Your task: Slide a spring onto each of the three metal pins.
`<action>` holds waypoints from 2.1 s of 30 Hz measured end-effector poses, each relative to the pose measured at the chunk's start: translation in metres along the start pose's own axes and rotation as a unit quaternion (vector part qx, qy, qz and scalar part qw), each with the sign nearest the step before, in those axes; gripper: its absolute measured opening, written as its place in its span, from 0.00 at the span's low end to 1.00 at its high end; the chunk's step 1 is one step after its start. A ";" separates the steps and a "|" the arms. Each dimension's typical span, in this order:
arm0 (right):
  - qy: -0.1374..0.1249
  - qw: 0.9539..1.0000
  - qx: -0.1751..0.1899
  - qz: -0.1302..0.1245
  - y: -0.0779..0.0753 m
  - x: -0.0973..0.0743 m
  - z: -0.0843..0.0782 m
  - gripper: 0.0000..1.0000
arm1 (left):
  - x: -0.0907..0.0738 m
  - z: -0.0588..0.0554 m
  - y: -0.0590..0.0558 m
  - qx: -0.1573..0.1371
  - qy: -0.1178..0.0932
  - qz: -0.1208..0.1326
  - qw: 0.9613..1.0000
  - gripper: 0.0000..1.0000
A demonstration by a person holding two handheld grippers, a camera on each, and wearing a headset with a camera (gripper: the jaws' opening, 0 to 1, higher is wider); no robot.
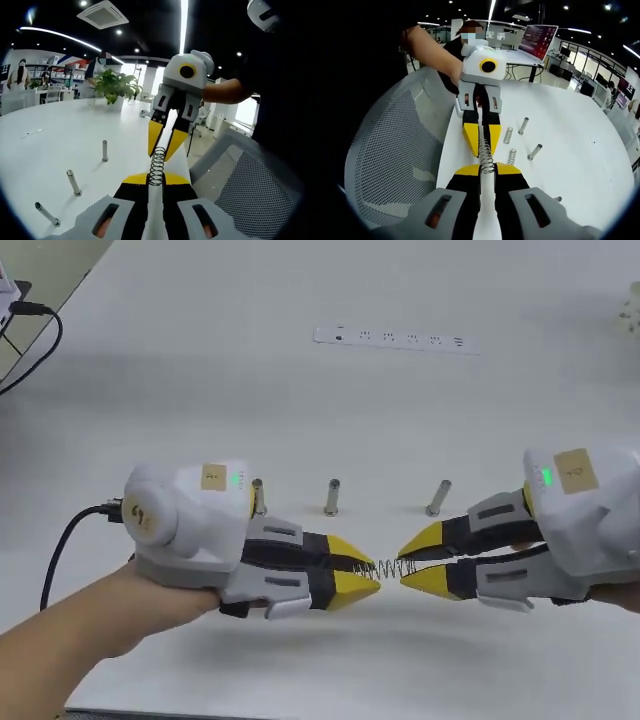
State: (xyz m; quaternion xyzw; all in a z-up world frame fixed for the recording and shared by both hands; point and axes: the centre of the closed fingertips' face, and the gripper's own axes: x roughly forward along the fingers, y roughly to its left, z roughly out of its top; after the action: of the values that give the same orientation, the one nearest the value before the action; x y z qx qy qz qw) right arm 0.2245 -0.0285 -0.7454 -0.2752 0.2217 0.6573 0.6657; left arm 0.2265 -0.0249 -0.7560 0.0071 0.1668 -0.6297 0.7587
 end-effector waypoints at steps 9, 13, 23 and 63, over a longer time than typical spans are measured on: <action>-0.032 0.999 0.020 0.006 0.000 -0.002 0.020 0.07 | -0.002 -0.001 0.001 0.002 0.003 0.004 1.000 0.02; -0.037 0.999 0.016 0.008 0.001 -0.001 0.025 0.07 | -0.002 -0.002 0.002 0.004 0.006 0.004 1.000 0.02; -0.047 0.999 0.019 0.007 0.001 0.003 0.031 0.07 | -0.001 -0.004 0.002 0.009 0.011 0.006 1.000 0.02; -0.106 0.994 -0.018 -0.038 -0.004 0.008 0.057 0.06 | -0.003 0.004 0.006 0.034 0.012 0.025 0.999 0.02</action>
State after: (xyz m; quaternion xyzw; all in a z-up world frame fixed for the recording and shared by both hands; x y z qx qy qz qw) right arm 0.2251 0.0155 -0.7073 -0.2244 0.1274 0.6610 0.7046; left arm 0.2328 -0.0220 -0.7524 0.0449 0.1540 -0.6155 0.7716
